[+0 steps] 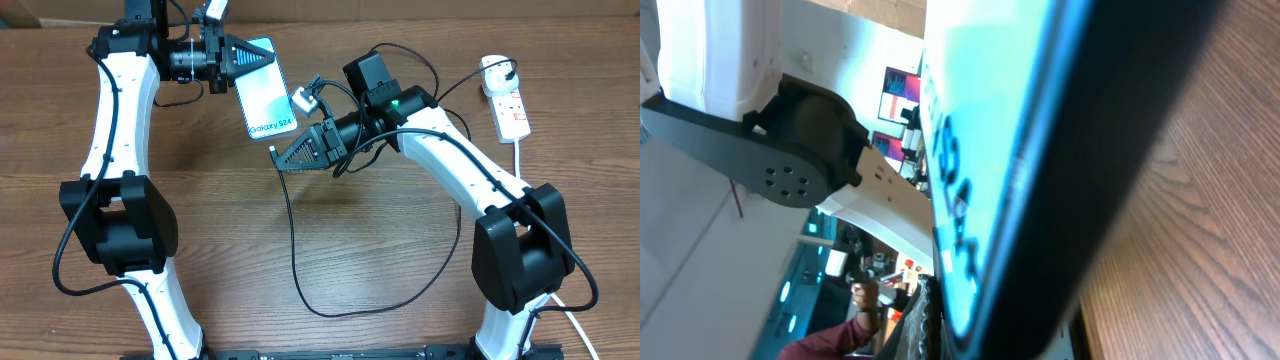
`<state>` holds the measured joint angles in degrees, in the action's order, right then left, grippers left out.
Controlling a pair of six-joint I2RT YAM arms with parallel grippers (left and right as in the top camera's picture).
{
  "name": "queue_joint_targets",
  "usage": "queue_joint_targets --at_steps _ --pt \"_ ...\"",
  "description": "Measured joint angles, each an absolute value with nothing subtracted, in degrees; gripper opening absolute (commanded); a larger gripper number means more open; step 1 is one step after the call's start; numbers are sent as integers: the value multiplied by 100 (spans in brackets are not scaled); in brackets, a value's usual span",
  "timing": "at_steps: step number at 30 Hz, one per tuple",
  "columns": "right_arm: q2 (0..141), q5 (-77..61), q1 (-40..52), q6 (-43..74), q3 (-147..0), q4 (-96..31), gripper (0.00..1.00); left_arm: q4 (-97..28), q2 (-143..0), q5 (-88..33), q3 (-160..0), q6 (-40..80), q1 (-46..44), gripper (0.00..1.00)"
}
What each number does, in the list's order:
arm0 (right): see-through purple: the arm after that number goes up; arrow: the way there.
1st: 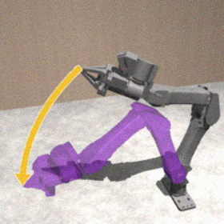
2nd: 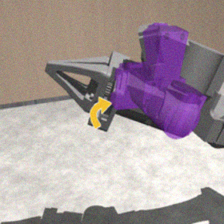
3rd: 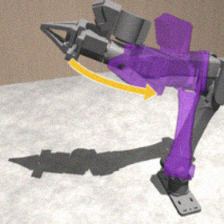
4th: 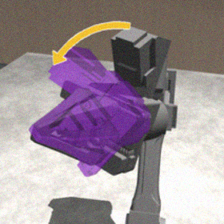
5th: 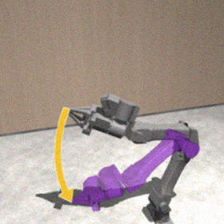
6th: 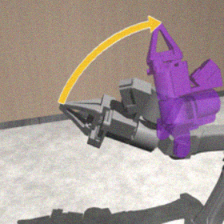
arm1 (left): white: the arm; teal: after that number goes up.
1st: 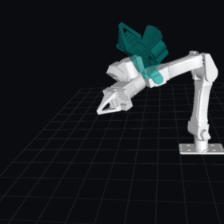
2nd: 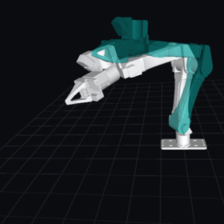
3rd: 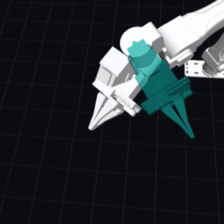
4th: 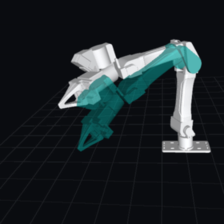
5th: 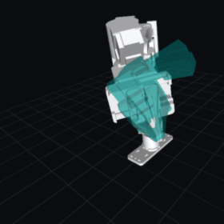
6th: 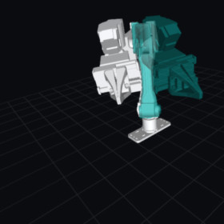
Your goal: Plug charger to phone and switch on socket
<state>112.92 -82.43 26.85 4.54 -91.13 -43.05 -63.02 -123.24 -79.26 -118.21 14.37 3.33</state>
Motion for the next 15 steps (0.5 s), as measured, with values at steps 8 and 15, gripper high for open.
queue_joint_targets --at_steps 8,15 --pt "11292 -8252 2460 604 -9115 -4276 4 -6305 -12324 -7929 -11821 1437 333 4" --pt "11292 -8254 2405 722 -9115 -4108 4 -6416 -12324 -7926 -11821 1439 336 4"
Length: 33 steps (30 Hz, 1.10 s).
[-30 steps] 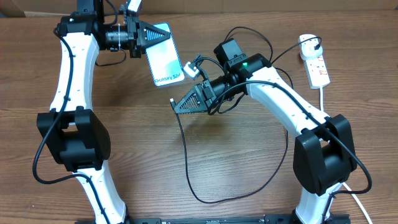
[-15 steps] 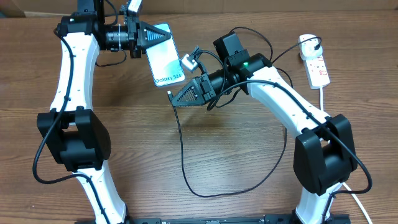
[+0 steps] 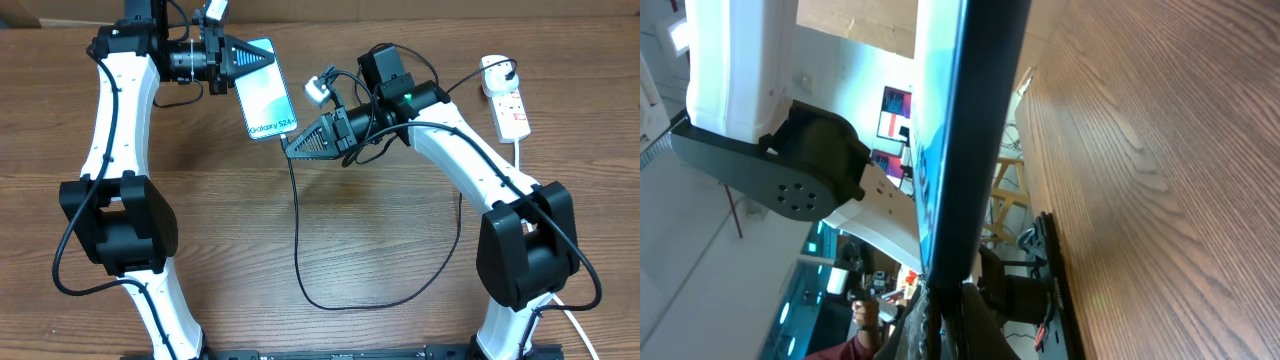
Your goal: Plug charger to phone and switch on socket
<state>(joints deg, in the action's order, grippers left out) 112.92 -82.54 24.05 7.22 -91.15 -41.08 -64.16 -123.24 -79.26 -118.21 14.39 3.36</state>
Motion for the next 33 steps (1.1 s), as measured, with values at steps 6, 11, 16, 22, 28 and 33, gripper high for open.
queue_joint_targets --at_steps 6,11,16,22,28,33 --pt "11292 -8252 2408 753 -9115 -4088 4 -6471 -12324 -7926 -11821 1461 333 4" --pt "11292 -8252 2410 788 -9113 -4077 4 -6471 -12324 -7885 -11821 1505 333 4" --pt "11292 -8252 2423 794 -9115 -4075 4 -6469 -12324 -7789 -11821 1656 333 4" --pt "11292 -8254 2488 794 -9113 -4073 4 -6466 -12324 -7721 -11821 1734 333 4" --pt "11292 -8252 2491 794 -9113 -4075 4 -6466 -12324 -7581 -11821 1826 333 4" --pt "11292 -8252 2491 864 -9115 -3946 4 -6471 -12324 -7550 -11821 1848 327 4"
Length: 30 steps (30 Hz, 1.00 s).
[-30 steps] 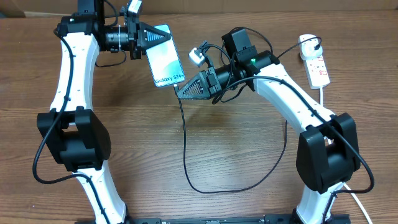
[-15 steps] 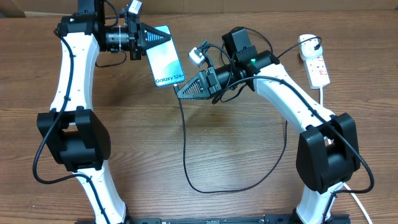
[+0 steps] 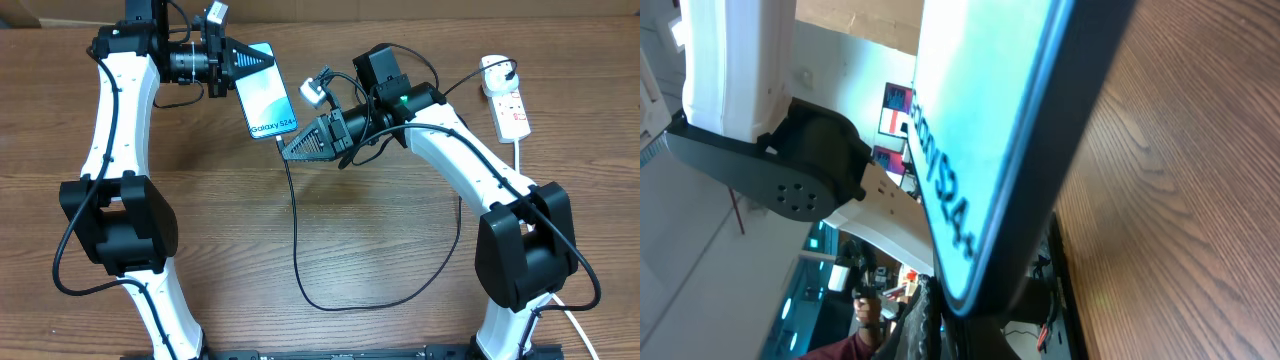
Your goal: Plug charger to phone and switch on socket
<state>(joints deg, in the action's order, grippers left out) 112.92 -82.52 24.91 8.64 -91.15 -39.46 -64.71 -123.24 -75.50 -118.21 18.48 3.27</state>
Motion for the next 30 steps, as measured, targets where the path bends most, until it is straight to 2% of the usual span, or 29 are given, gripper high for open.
queue_joint_targets --at_steps 30 --pt "11292 -8250 2495 1050 -9115 -3854 4 -6316 -12324 -7454 -11821 2104 296 4"
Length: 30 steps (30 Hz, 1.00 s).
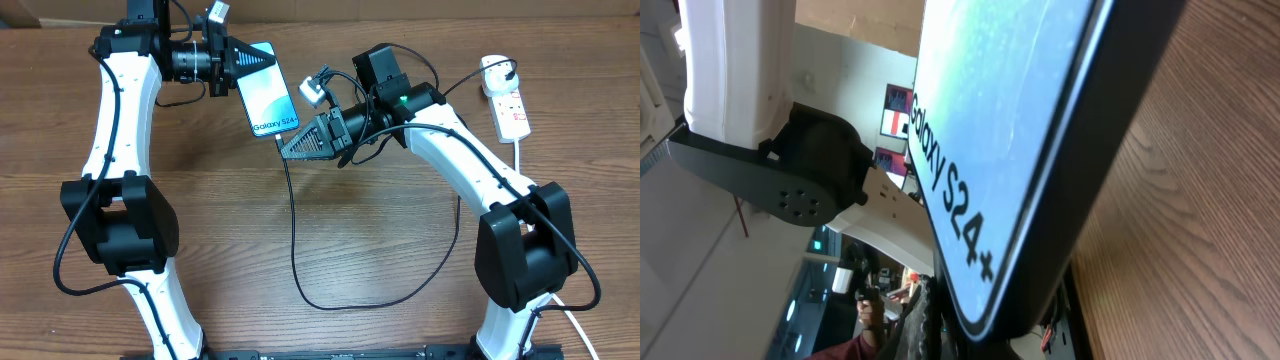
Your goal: Plug charger to phone and switch on socket
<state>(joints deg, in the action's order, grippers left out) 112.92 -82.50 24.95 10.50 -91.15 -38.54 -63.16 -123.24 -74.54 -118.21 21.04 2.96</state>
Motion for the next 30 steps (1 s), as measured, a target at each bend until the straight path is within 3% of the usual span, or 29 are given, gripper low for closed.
queue_joint_targets --at_steps 30 --pt "11290 -8256 2523 1052 -9113 -3850 4 -6532 -12324 -7596 -11821 1649 296 4"
